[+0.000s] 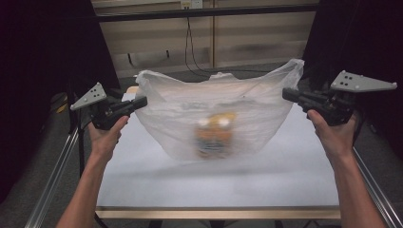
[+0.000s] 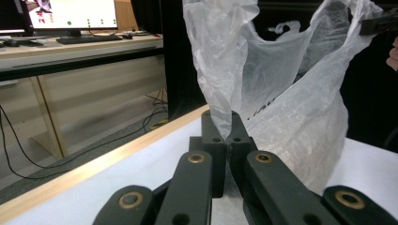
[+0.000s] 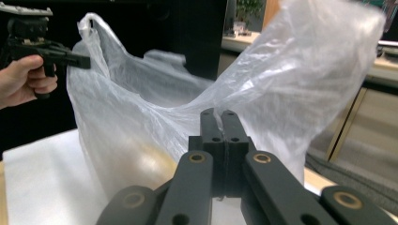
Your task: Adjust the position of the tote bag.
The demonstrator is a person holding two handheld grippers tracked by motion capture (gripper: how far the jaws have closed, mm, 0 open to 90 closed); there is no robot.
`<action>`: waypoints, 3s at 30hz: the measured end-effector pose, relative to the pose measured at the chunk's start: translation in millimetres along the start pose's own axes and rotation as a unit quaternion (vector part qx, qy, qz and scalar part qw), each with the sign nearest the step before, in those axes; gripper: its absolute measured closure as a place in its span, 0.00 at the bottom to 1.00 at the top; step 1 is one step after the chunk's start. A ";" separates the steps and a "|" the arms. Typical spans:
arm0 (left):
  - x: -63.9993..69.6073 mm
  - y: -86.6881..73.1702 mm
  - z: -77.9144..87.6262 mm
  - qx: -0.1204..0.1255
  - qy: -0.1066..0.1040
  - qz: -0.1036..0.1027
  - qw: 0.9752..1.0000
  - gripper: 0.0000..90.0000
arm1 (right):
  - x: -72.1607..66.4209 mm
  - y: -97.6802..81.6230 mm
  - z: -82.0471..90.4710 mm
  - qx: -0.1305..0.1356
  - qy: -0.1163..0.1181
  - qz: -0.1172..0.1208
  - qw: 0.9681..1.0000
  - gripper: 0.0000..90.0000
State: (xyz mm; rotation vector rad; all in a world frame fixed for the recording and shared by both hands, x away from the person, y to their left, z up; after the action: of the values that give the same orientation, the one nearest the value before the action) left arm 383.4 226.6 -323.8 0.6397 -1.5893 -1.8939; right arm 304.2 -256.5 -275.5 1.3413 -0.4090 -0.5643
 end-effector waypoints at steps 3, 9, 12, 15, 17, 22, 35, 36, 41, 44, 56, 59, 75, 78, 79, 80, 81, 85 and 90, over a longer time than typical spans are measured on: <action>3.2 -6.7 3.6 -0.004 -0.004 0.002 1.000 1.00 | -5.1 -11.9 0.5 -0.013 0.002 -0.002 1.000 1.00; 8.1 -28.2 7.5 -0.015 -0.008 0.011 1.000 1.00 | -7.9 -32.5 -2.9 -0.034 0.001 -0.014 0.999 1.00; 10.2 -37.7 7.3 -0.020 -0.015 0.014 1.000 1.00 | -5.7 -43.0 -4.5 -0.042 0.002 -0.025 0.999 1.00; 13.3 -45.0 3.6 -0.036 -0.013 0.007 0.999 1.00 | -3.4 -52.2 -6.3 -0.042 0.008 -0.037 0.998 1.00; 14.2 -46.2 2.4 -0.034 -0.023 0.008 0.999 1.00 | -2.4 -54.8 -7.5 -0.047 0.010 -0.037 0.998 1.00; 19.4 -56.8 -3.2 -0.056 -0.032 0.003 0.998 1.00 | -4.3 -64.8 -12.8 -0.061 0.027 -0.036 0.997 1.00; 22.8 -75.1 -9.8 -0.099 -0.032 -0.012 0.995 1.00 | 5.0 -90.1 -26.0 -0.099 0.032 -0.049 0.993 1.00; 24.3 -77.6 -11.8 -0.102 -0.039 -0.013 0.994 1.00 | 5.0 -92.5 -28.4 -0.103 0.038 -0.052 0.993 1.00; 26.2 -83.8 -17.5 -0.118 -0.024 -0.029 0.992 1.00 | 7.9 -105.8 -40.5 -0.122 0.034 -0.060 0.990 1.00; 26.3 -86.6 -21.7 -0.121 -0.025 -0.028 0.992 1.00 | 13.0 -108.9 -41.5 -0.119 0.021 -0.064 0.991 1.00; 20.1 -115.5 -43.6 -0.170 -0.015 -0.031 0.985 1.00 | 39.7 -140.2 -47.5 -0.137 -0.004 -0.112 0.984 1.00; 22.3 -119.4 -46.4 -0.178 -0.022 -0.038 0.983 1.00 | 41.0 -145.1 -50.3 -0.146 -0.003 -0.112 0.983 1.00; 21.8 -160.7 -52.8 -0.244 -0.030 -0.042 0.968 1.00 | 50.0 -189.8 -57.3 -0.201 0.016 -0.140 0.969 1.00; 23.6 -163.4 -52.8 -0.250 -0.033 -0.046 0.967 1.00 | 50.7 -197.8 -58.8 -0.213 0.018 -0.144 0.966 1.00; 23.7 -164.5 -53.0 -0.253 -0.034 -0.052 0.965 1.00 | 50.5 -200.9 -59.1 -0.220 0.018 -0.146 0.964 1.00; 24.8 -166.0 -53.1 -0.257 -0.035 -0.049 0.965 1.00 | 50.7 -203.7 -59.5 -0.226 0.020 -0.146 0.963 1.00; 25.2 -167.5 -53.1 -0.260 -0.035 -0.050 0.964 1.00 | 50.3 -206.0 -59.9 -0.231 0.020 -0.146 0.962 1.00; 25.4 -173.4 -50.6 -0.265 -0.041 -0.040 0.963 1.00 | 47.9 -212.7 -59.6 -0.243 0.022 -0.148 0.959 1.00; 31.4 -180.9 -50.1 -0.280 -0.042 -0.054 0.958 1.00 | 46.2 -222.6 -61.0 -0.266 0.022 -0.146 0.953 1.00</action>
State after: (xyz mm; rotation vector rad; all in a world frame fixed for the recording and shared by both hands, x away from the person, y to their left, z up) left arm 372.5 191.5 -510.5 0.4050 -0.9940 -2.3363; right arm 344.0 -264.5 -507.4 0.8912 -0.0086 -0.8227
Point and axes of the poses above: each handheld gripper's, and its own axes: z roughly backward along the jaws, y roughly out of its top, x roughly to its right, the point moved 4 cm from there along -z, roughly forward along the jaws, and after that the axes turned 12 degrees about y, right-handed, at the moved point
